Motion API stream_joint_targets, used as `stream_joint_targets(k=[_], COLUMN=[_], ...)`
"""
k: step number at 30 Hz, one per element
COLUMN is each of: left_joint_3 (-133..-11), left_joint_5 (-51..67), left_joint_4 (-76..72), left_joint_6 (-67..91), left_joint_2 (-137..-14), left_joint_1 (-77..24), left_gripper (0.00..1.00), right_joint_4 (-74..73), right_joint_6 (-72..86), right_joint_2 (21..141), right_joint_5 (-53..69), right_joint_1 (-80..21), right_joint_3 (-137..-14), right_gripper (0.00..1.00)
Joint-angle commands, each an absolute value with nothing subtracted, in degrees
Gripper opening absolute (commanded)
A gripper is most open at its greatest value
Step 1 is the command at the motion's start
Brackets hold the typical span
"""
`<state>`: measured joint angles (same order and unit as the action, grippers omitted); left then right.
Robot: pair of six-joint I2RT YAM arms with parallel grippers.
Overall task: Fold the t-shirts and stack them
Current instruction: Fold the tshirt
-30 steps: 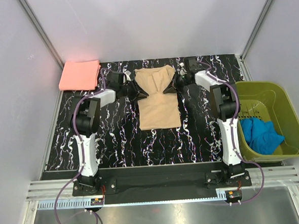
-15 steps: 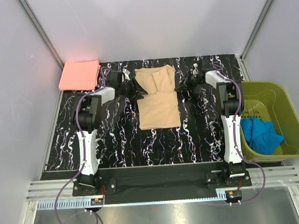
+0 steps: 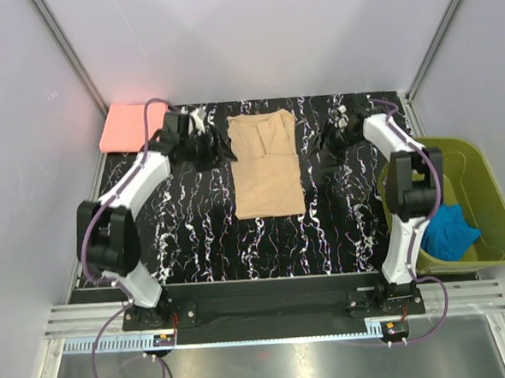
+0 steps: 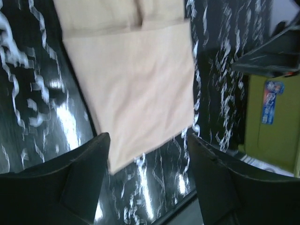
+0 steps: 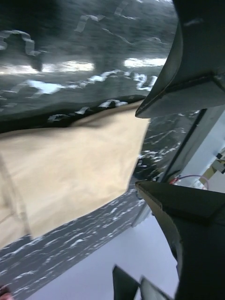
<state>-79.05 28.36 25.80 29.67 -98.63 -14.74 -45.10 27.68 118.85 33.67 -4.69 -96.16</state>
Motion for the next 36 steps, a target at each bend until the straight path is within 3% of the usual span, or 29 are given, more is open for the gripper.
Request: stream_joint_targets(k=[1, 8, 13, 15, 19, 36], left_joint_3=[-68.0, -53.1, -54.6, -53.4, -49.6, -46.3], left_joint_5=[21.9, 15.2, 9.1, 7.7, 11.7, 15.9], left_joint_4=[30.7, 18.4, 20.6, 20.9, 17.5, 11.7], left_joint_6=[34.9, 55.5, 55.7, 56.1, 59.4, 63.3], left_joint_2=[-93.8, -87.4, -88.7, -88.2, -89.5, -96.0], left_joint_1=[-17.5, -26.7, -28.1, -28.1, -27.1, -24.5], left_gripper=[0.69, 0.53, 0.54, 0.59, 0.64, 0.53], right_joint_4=[-42.3, -37.5, -35.0, -33.8, -31.2, -25.3], right_joint_6=[29.3, 29.2, 29.0, 28.8, 30.3, 35.5], right_joint_2=[111.0, 103.5, 100.9, 99.5, 98.6, 102.3], right_joint_5=[35.6, 34.7, 35.1, 34.4, 34.5, 33.0], right_joint_1=[-5.9, -10.4, -10.8, -11.1, -11.2, -11.2], right_joint_3=[-85.8, -70.6, -63.6, -61.9, -59.1, -57.7], right_gripper=[0.64, 0.67, 0.66, 0.67, 0.73, 0.73])
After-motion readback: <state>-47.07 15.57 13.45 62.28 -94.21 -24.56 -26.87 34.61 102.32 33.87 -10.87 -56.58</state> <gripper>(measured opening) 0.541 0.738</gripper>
